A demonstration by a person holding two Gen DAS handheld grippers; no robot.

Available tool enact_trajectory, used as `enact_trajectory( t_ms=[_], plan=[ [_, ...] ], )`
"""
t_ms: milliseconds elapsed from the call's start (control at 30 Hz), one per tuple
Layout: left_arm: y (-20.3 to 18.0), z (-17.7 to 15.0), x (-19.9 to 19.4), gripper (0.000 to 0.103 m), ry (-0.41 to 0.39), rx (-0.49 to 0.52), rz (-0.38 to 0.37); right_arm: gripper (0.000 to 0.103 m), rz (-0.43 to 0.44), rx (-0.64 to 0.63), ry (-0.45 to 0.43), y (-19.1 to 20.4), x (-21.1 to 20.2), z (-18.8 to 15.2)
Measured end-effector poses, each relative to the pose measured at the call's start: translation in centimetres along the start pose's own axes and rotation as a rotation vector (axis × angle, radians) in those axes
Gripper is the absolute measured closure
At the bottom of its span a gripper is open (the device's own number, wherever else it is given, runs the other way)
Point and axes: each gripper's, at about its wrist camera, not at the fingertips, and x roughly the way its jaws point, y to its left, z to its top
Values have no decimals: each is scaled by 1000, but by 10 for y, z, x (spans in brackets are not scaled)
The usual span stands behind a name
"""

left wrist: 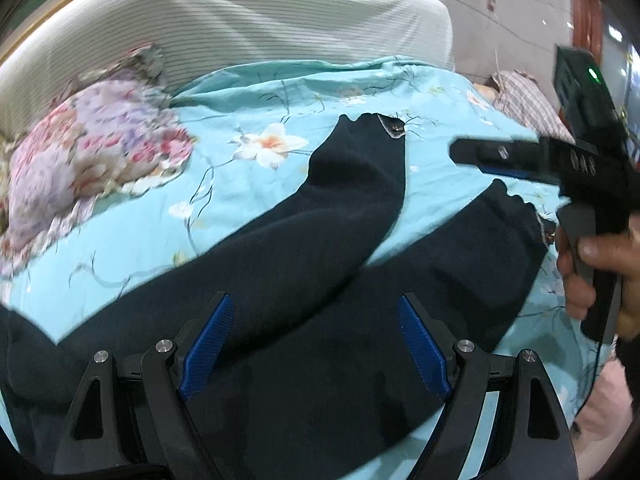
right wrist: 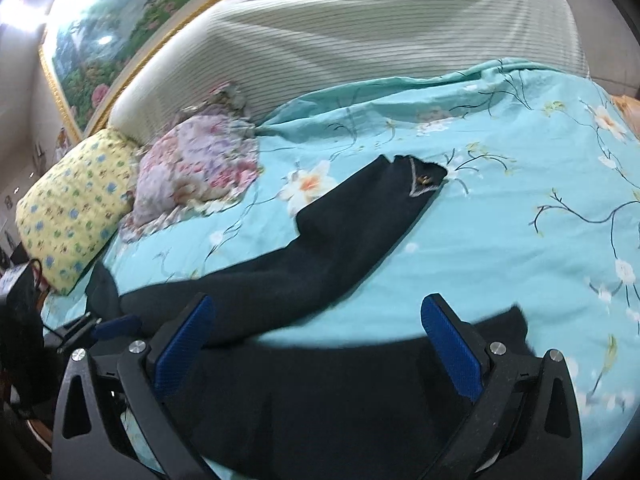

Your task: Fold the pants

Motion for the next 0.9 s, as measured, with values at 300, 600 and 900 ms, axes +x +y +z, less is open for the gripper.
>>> enact_trajectory(
  t_ms=[300,600,900],
  plan=[
    [2,23,54,19,84,61,-24,7,-34,167,105,-48,57,42],
    [4,18,85,19,153,131,-23,37,-8,315,173,-82,107,59],
    [16,21,89,94,180,104,-106,85,2,359,128,-81,105,58]
  ],
)
